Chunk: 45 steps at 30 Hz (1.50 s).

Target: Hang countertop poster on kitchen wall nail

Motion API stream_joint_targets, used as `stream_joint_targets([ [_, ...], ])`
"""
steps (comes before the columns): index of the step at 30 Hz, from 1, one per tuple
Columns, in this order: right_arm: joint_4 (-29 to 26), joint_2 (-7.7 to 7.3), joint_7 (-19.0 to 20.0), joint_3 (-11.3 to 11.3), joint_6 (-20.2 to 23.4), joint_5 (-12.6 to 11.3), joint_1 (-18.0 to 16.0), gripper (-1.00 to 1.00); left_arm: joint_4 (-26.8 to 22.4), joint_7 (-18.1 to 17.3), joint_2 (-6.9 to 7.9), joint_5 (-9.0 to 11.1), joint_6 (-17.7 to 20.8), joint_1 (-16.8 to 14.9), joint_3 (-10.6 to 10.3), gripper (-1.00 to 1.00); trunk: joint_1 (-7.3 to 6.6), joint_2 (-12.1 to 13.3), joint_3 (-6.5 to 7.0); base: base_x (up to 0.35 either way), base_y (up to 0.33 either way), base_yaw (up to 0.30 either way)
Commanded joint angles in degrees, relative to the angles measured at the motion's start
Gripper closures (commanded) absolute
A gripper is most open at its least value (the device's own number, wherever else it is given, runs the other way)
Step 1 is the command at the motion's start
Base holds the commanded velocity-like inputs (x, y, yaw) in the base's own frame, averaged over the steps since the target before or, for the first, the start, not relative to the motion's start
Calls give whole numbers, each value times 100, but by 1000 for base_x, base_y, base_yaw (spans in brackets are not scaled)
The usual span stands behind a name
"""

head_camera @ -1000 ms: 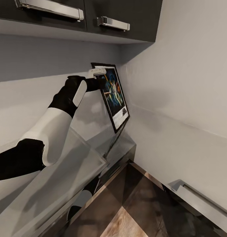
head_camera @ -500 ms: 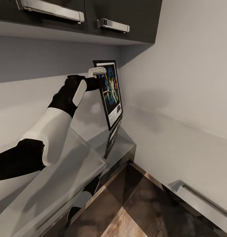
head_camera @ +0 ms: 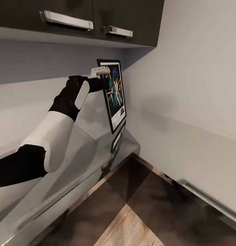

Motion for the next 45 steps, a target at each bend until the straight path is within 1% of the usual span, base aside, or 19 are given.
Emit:
stream_joint_targets([
  [1,2,-1,13,-16,-17,32,-3,-100,-5,12,0,30,28,-5,-2,100,-4,-3,-5,-339,0,0],
  [21,-6,-13,13,-17,-17,30,-1,-100,-3,5,0,42,28,-4,-12,100,-4,-3,-5,-339,0,0],
  [25,-6,-18,12,-18,-17,30,-2,-100,-6,3,0,245,28,-4,-18,100,-4,-3,-5,-339,0,0],
  [27,-6,-21,7,-18,-17,28,-2,-100,-45,3,0,400,28,-4,-19,100,-4,-3,-5,-339,0,0],
  [30,-6,-26,6,-23,-17,24,-2,-100,-85,-2,0,548,28,-4,-23,100,-4,-3,-5,-339,0,0],
  [32,-6,-29,5,-25,-17,22,-3,-100,-184,-4,0,688,38,-3,-26,100,-4,-3,-5,-339,0,0],
  [40,-6,-39,5,-27,-17,21,-3,-100,-505,-10,0,1007,180,-3,-28,100,-4,-3,-5,-339,0,0],
  [42,-6,-39,5,-27,-17,21,-3,-100,-592,-13,0,1175,196,-3,-32,100,-4,-3,-5,-339,0,0],
  [43,-6,-40,5,-27,-17,21,-3,-100,-608,-13,0,1226,199,-3,-33,100,-4,-3,-5,-339,0,0],
  [44,-6,-40,5,-32,-17,18,-3,-100,-640,-14,0,1373,206,-3,-38,100,-4,-3,-5,-339,0,0],
  [45,-6,-43,5,-39,-17,16,-3,-100,-652,-14,0,1449,208,-3,-52,100,-4,-3,-5,-339,0,0],
])
